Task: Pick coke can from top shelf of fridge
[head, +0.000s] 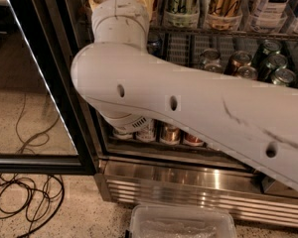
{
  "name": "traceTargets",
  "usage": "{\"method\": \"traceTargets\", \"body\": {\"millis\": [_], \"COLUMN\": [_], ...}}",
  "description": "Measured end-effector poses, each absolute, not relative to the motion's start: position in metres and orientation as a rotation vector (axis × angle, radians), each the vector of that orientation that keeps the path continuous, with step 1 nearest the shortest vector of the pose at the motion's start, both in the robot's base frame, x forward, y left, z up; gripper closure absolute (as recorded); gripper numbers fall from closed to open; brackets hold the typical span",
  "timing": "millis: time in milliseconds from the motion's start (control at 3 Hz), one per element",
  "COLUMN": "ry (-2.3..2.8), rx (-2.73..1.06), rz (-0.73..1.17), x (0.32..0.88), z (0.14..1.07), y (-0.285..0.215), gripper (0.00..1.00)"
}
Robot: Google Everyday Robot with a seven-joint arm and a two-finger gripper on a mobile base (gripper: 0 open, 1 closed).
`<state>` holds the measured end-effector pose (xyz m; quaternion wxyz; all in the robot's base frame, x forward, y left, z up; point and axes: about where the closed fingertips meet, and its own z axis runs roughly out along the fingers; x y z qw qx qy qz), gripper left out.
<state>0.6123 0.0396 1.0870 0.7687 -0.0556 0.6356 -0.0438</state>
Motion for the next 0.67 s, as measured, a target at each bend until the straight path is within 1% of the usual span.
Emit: {"method": "traceTargets", "body": {"millis": [333,667], "ry": [1.379,1.375], "rx": [-0.120,-0.100], "rz": [-0.094,-0.118], "x": [0.613,0.616], "z": [1.087,1.089], "y": [0.039,0.028], "gripper": [0.31,0.33]}}
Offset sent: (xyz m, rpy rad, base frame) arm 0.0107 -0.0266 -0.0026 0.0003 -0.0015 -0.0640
